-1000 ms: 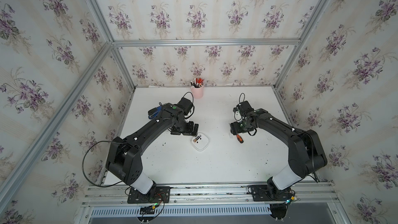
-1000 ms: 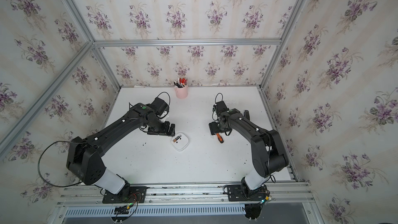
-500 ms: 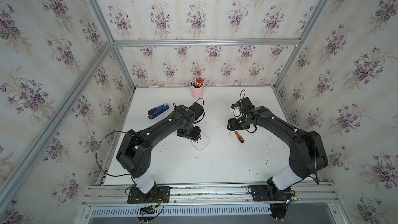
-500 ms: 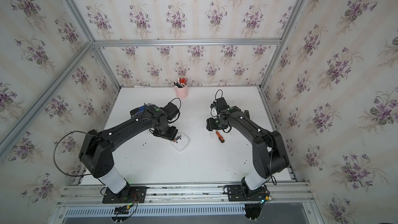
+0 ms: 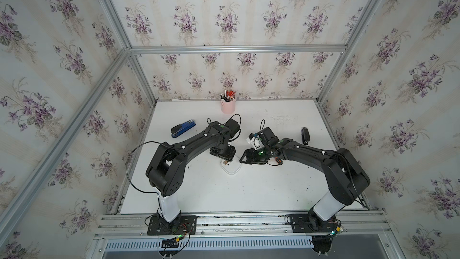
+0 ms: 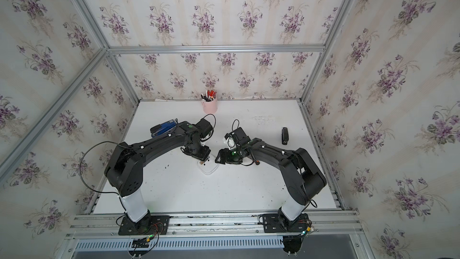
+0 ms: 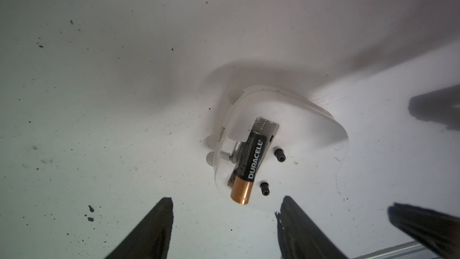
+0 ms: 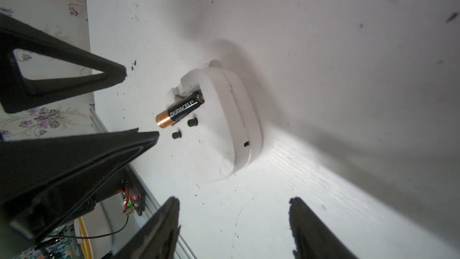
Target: Remove the battery from the alarm
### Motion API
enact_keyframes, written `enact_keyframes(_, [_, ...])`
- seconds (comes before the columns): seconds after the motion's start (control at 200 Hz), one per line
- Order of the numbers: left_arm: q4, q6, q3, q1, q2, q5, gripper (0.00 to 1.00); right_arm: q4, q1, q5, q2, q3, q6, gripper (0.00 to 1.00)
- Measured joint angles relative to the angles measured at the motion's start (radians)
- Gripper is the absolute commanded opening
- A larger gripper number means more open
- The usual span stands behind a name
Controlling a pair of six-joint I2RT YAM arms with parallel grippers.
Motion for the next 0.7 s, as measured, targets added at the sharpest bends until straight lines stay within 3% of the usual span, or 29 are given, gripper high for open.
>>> enact_keyframes(0.505, [0.053,0.016,-0.053,0.002,0.007,0.027,0.48,0.095,0.035,-0.006,0.038,-0.029,0.022,0.74])
enact_keyframes(0.699, [0.058,0.016,-0.059,0.002,0.007,0.028,0.47,0.094,0.035,0.002,0.033,-0.04,0.021,0.73])
